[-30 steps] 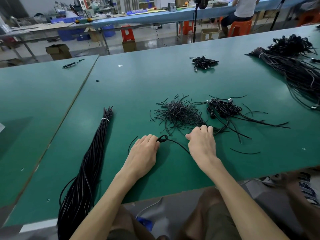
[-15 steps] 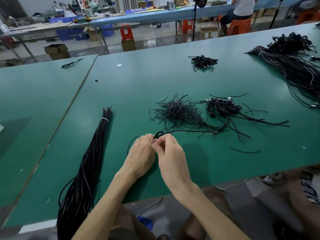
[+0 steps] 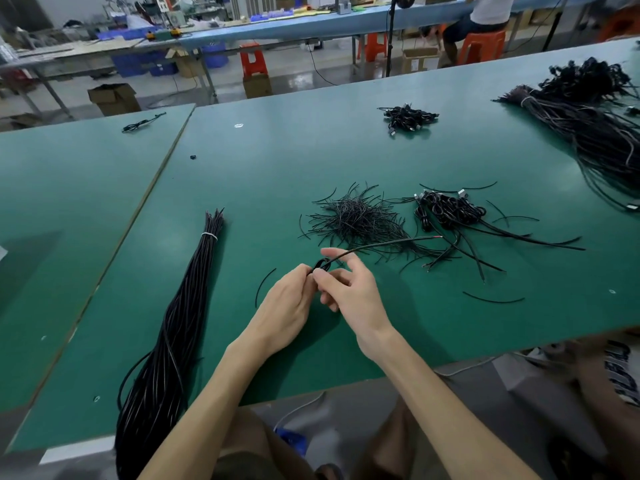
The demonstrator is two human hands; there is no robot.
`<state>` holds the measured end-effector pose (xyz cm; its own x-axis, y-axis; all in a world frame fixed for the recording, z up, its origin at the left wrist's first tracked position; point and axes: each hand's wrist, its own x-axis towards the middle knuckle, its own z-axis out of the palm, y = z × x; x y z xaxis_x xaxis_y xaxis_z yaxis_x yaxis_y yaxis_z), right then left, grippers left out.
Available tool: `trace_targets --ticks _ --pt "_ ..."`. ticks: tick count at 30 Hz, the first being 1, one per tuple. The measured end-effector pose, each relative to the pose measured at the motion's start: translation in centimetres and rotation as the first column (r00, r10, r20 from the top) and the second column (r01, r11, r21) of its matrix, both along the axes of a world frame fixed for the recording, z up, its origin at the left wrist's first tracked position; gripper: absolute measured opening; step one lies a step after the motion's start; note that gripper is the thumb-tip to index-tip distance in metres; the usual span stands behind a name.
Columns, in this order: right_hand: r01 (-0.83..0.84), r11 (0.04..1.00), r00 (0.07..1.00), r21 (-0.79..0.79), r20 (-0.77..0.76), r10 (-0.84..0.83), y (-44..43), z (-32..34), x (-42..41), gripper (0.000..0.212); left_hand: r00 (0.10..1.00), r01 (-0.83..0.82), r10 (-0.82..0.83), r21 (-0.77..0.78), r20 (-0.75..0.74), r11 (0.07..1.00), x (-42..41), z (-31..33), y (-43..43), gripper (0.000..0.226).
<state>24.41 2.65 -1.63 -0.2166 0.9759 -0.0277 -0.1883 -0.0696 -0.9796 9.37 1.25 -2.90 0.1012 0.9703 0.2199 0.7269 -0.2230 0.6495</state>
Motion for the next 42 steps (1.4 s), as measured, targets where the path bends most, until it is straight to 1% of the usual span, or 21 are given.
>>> trace_targets --ticks 4,8,11,13,19,21,23,25,28,30,36,39,42 --pt "-0.114 0.992 0.992 0.048 0.065 0.110 0.6 0.1 0.4 0.033 0.999 0.038 -0.037 -0.001 0.028 0.999 0.1 0.4 -0.4 0.031" --pt "-0.250 0.968 0.965 0.036 0.091 0.246 1.1 0.2 1.4 0.028 0.998 0.054 -0.055 0.009 0.032 0.998 0.2 0.5 -0.6 0.034" --pt "-0.284 0.958 0.954 0.041 0.114 0.278 1.3 0.2 1.7 0.023 0.996 0.078 -0.080 0.038 0.040 0.996 0.4 0.8 -0.8 0.037" --pt "-0.265 0.962 0.958 0.061 0.134 0.255 1.3 0.1 1.7 0.018 0.992 0.093 -0.098 0.071 0.074 0.993 0.4 0.9 -0.9 0.033" --pt "-0.176 0.973 0.972 0.152 0.184 0.147 0.7 -0.6 1.4 0.022 0.993 0.056 -0.062 0.058 0.102 0.997 0.2 0.6 -0.7 0.030" --pt "-0.158 0.976 0.973 0.149 0.191 0.128 0.7 -0.7 1.2 0.020 0.985 0.037 -0.042 0.032 0.168 0.999 0.2 0.7 -0.7 0.030" --pt "-0.141 0.981 0.974 0.133 0.197 0.113 0.7 -0.7 0.9 0.018 0.970 -0.003 0.005 -0.011 0.244 1.000 0.1 0.9 -0.6 0.039" --pt "-0.130 0.982 0.970 0.134 0.224 0.098 0.8 -0.6 0.6 0.019 0.960 -0.018 0.025 -0.028 0.280 0.999 0.0 1.0 -0.5 0.043" --pt "-0.115 0.984 0.965 0.134 0.252 0.078 0.8 -0.5 0.4 0.022 0.938 -0.011 0.019 -0.025 0.346 1.000 0.1 1.0 -0.4 0.034" --pt "-0.108 0.986 0.962 0.130 0.264 0.071 0.8 -0.4 0.2 0.022 0.926 0.000 0.010 -0.027 0.378 1.000 -0.1 0.9 -0.3 0.035" --pt "-0.074 0.986 0.955 0.151 0.295 0.026 0.5 -0.7 0.0 0.023 0.929 0.027 -0.016 -0.025 0.369 0.999 -0.2 0.9 -0.2 0.038" --pt "-0.017 0.987 0.952 0.159 0.306 -0.033 0.4 -0.9 -0.1 0.021 0.939 0.015 -0.004 -0.030 0.343 0.999 0.1 0.8 -0.3 0.036" --pt "-0.004 0.987 0.945 0.158 0.324 -0.048 0.4 -0.8 -0.2 0.020 0.952 -0.005 0.016 -0.035 0.306 0.999 0.0 0.7 -0.1 0.036"
